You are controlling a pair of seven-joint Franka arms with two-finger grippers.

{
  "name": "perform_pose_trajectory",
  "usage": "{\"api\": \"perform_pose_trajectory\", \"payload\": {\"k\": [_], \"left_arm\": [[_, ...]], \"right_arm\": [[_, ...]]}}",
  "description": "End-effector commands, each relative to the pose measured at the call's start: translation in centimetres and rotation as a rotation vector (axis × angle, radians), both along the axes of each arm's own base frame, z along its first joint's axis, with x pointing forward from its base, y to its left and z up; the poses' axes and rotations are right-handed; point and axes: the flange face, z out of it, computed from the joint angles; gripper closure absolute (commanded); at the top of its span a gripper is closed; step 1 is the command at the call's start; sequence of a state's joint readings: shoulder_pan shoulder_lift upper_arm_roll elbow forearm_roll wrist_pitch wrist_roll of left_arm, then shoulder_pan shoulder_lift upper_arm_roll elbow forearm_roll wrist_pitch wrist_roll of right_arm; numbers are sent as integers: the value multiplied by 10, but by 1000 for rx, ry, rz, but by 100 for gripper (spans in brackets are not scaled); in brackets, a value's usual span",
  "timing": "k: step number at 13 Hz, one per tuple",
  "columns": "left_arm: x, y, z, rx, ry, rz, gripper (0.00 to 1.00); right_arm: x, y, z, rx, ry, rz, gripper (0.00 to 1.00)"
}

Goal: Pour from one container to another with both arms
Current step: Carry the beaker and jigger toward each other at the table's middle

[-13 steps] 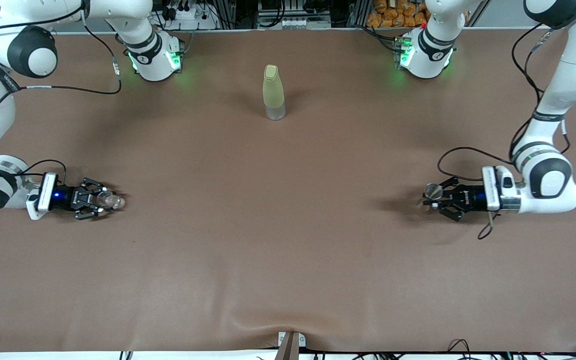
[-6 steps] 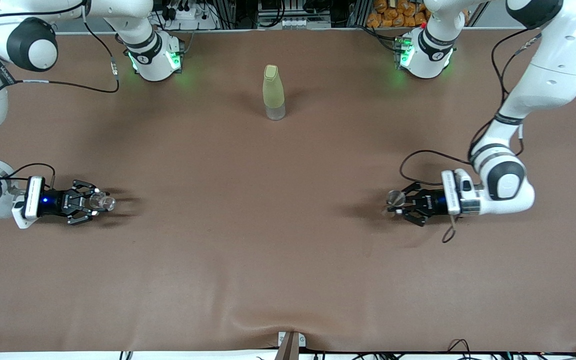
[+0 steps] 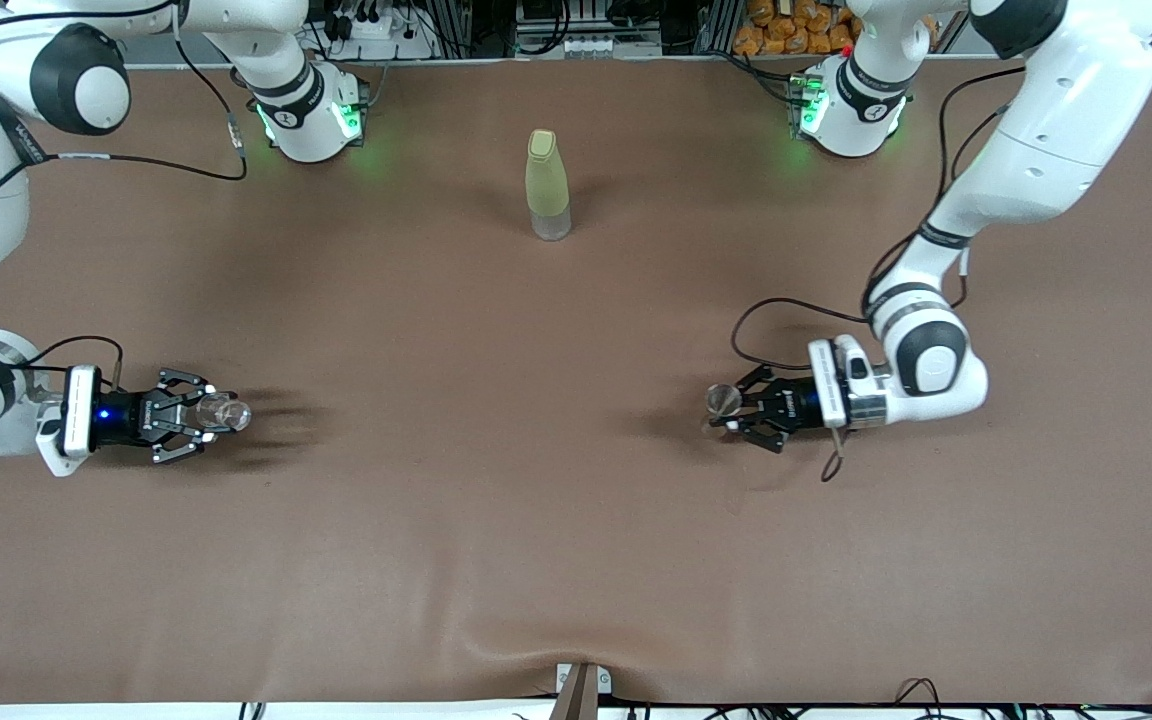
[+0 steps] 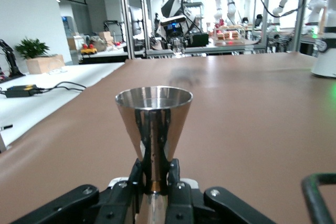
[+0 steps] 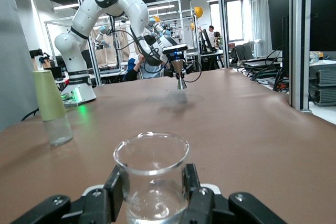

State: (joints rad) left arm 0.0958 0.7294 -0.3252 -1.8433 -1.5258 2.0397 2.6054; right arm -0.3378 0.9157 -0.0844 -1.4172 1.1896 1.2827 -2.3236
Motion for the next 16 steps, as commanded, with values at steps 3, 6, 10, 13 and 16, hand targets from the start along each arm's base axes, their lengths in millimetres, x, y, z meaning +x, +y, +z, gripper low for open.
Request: {"api": "perform_pose_trajectory", "payload": {"k": [3, 6, 10, 13, 16], "left_arm": [[-20, -65, -6, -4, 15, 81, 100], [-36, -113, -15, 31, 25, 95, 100], [-66, -171, -33, 8, -5, 77, 100], [-89, -199, -49, 29, -18, 81, 100], [-97, -236, -54, 35, -18, 111, 100]], "right_arm": [[18, 45, 27, -9, -20, -41, 73], [21, 94, 33, 11, -17, -98, 73], [-6, 168, 35, 16, 64, -188, 73], [-24, 214, 54, -5, 70, -241, 73], [-42, 255, 54, 16, 103, -264, 73]]}}
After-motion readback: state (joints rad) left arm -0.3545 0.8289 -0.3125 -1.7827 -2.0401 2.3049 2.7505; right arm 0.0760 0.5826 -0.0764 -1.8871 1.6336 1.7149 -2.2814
